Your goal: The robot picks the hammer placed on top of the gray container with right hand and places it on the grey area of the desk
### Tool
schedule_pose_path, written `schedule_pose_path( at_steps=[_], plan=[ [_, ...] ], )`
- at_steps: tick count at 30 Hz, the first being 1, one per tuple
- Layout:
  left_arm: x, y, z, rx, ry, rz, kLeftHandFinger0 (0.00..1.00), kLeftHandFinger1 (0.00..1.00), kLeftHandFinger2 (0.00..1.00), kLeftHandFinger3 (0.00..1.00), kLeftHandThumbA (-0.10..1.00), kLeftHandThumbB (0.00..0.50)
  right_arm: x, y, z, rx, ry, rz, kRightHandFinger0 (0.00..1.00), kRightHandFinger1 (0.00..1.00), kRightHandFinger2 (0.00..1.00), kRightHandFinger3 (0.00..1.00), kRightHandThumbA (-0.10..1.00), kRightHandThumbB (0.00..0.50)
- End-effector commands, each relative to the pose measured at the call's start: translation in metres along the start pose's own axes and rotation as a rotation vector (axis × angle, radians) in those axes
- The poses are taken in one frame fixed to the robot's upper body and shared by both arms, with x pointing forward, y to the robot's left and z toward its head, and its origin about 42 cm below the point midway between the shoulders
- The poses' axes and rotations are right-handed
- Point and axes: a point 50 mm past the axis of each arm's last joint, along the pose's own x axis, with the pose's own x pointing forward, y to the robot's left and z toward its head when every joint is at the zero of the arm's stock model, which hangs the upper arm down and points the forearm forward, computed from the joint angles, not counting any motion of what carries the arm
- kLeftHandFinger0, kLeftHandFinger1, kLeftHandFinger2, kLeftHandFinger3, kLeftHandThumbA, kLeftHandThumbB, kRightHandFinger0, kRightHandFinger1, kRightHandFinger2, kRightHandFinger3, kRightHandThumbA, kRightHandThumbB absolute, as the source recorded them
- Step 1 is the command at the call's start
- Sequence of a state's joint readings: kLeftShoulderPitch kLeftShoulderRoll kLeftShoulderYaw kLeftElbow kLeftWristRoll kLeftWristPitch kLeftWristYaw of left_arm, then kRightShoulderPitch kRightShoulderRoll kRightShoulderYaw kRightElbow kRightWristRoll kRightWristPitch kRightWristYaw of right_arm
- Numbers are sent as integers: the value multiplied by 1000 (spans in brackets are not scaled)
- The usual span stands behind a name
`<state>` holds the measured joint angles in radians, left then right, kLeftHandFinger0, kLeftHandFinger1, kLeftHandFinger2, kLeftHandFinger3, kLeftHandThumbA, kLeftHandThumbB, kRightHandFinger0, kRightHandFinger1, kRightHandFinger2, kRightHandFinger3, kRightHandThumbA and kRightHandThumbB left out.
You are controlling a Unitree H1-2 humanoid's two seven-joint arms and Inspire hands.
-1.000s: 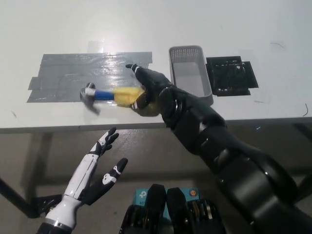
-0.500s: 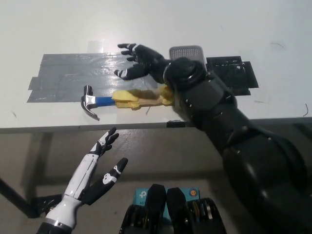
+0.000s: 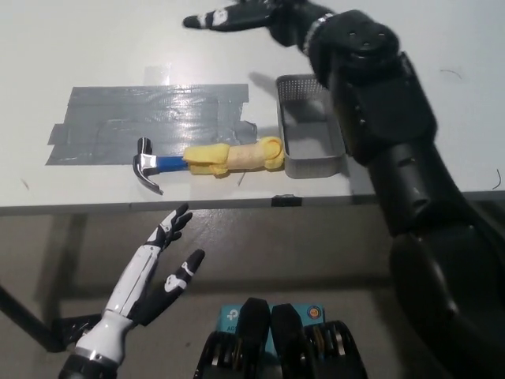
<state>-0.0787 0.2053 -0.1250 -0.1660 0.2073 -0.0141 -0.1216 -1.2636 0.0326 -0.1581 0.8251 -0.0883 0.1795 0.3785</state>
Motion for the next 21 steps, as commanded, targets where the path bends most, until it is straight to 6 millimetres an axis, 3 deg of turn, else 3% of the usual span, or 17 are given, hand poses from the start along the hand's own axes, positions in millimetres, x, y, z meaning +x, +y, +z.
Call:
schedule_pose_path(
  at_steps=[1,2,3,5,9,10,13,16,21],
  plan=[
    [55,26,31,5,-141,61,1000,1000,1000,1000,923,137,-168,-56,214,-373,-683,-6,1000,1000,1000,1000,1000,414],
    [56,28,32,3,-141,67,1000,1000,1000,1000,940,142,-183,-55,210,-378,-698,-18,1000,1000,1000,1000,1000,417],
    [56,28,32,-9,-146,80,1000,1000,1000,1000,950,137,-210,-53,201,-385,-711,-31,1000,1000,1000,1000,1000,422],
    [57,29,31,-2,-152,91,1000,1000,1000,1000,972,135,-229,-50,193,-385,-729,-23,1000,1000,1000,1000,1000,423],
    [55,27,26,-4,-153,115,1000,1000,1000,1000,1000,123,-288,-36,152,-380,-780,-12,1000,1000,1000,1000,1000,415],
    [55,25,23,-15,-153,126,1000,1000,1000,1000,1000,120,-306,-25,135,-359,-789,-23,1000,1000,1000,1000,1000,414],
    [52,22,19,-32,-143,139,1000,1000,1000,1000,1000,128,-329,-9,104,-279,-787,-36,1000,1000,1000,1000,1000,447],
    [43,18,13,-52,-128,150,1000,1000,1000,1000,1000,130,-343,8,67,-208,-759,-39,1000,1000,1000,1000,1000,413],
    [25,13,2,-61,-100,155,1000,1000,1000,1000,1000,114,-346,25,4,-73,-607,-114,1000,1000,1000,1000,1000,368]
  ],
)
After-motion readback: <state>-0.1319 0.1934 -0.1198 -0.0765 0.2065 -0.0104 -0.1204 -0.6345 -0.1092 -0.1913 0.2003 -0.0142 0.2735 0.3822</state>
